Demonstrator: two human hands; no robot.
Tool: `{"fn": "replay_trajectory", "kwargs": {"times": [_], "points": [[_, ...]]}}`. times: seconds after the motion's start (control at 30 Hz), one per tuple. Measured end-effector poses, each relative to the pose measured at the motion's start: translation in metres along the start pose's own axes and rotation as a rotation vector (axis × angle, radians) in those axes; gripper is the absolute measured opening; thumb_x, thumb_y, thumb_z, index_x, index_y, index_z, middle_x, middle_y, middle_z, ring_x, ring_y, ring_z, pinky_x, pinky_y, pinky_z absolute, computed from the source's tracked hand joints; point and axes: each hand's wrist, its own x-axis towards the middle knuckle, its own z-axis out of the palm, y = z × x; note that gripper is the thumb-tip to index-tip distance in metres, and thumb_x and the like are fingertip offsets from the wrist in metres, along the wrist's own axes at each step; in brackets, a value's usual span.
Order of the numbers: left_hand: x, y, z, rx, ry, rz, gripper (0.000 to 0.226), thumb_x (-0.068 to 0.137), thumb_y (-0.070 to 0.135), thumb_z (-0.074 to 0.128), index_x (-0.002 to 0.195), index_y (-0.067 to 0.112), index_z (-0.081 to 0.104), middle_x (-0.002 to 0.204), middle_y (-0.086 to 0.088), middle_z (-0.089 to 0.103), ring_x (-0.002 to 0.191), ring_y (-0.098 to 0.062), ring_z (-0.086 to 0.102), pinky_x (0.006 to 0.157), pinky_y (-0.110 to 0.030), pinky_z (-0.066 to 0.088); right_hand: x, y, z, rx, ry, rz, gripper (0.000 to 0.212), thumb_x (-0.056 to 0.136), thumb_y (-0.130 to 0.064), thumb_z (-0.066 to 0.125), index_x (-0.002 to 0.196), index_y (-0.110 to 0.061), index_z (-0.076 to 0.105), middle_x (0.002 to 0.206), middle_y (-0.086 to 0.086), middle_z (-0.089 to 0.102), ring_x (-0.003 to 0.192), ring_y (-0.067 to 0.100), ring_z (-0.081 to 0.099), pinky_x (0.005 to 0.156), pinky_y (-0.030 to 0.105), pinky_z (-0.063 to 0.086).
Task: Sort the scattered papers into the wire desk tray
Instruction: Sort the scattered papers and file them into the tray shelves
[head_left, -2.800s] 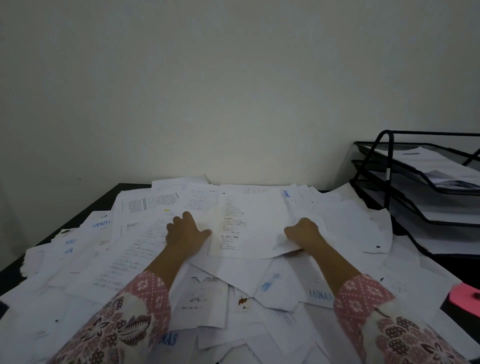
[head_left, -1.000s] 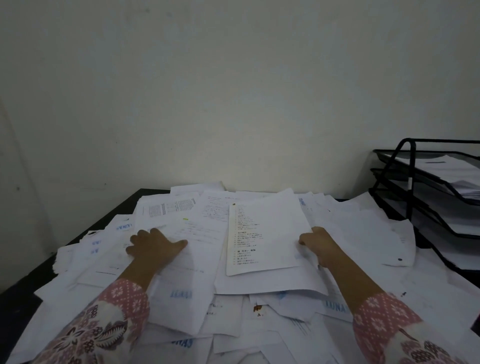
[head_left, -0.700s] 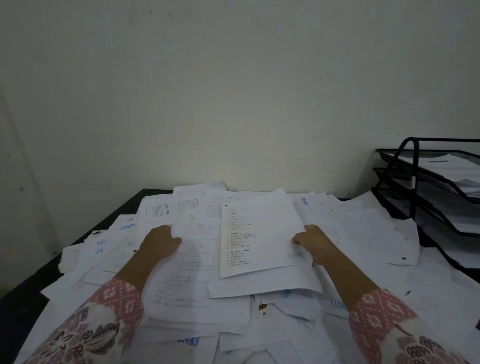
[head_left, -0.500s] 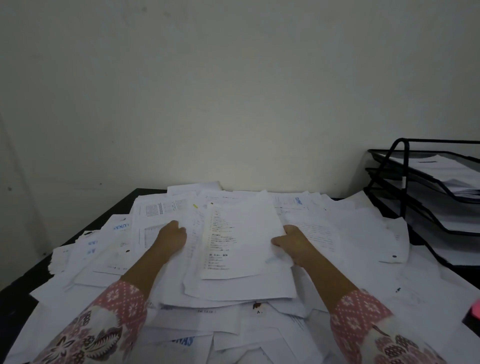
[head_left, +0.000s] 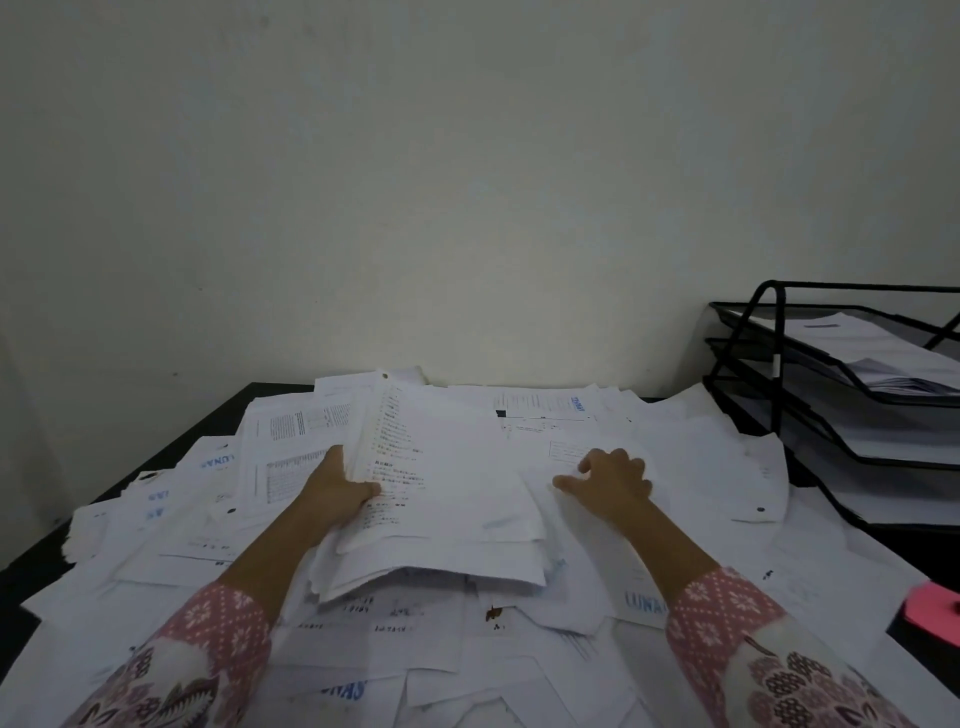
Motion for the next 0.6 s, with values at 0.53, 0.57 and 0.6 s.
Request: {"fn": "replay_trajectory", "kwargs": {"times": [0.53,0.57,0.6], "points": [[0.001,0.015,0.025,-0.102,-0.031,0.022,0.061,0.090,0.012,0.061,0.140,0.004,0.028,0.142,-0.012,0.039,0.129,-0.029,0.039,0.099,-0.034,0.036,0.006,0.049,-0.029,0.186,-0.002,0.116,0.028,0.087,-0.012,0.049,0.061,-0.010,0.037,0.066,0.001,0.043,0.062,0.015,0.044,0.053,0.024,0.033],[0.001,0.017,0.027,-0.096,-0.035,0.022,0.061,0.089,0.012,0.061,0.140,0.004,0.028,0.142,-0.012,0.039,0.128,-0.029,0.039,0.097,-0.033,0.036,0.006,0.052,-0.031,0.131,-0.035,0.130,0.025,0.088,-0.017,0.048,0.065,-0.010,0.041,0.071,0.002,0.046,0.068,0.016,0.047,0.058,0.024,0.036],[0.001,0.018,0.029,-0.094,-0.043,0.022,0.060,0.089,0.012,0.062,0.139,0.005,0.029,0.141,-0.012,0.040,0.128,-0.029,0.040,0.096,-0.033,0.037,0.006,0.054,-0.032,0.056,-0.071,0.137,0.020,0.090,-0.021,0.048,0.074,-0.009,0.048,0.080,0.003,0.051,0.078,0.019,0.052,0.068,0.025,0.040]]}}
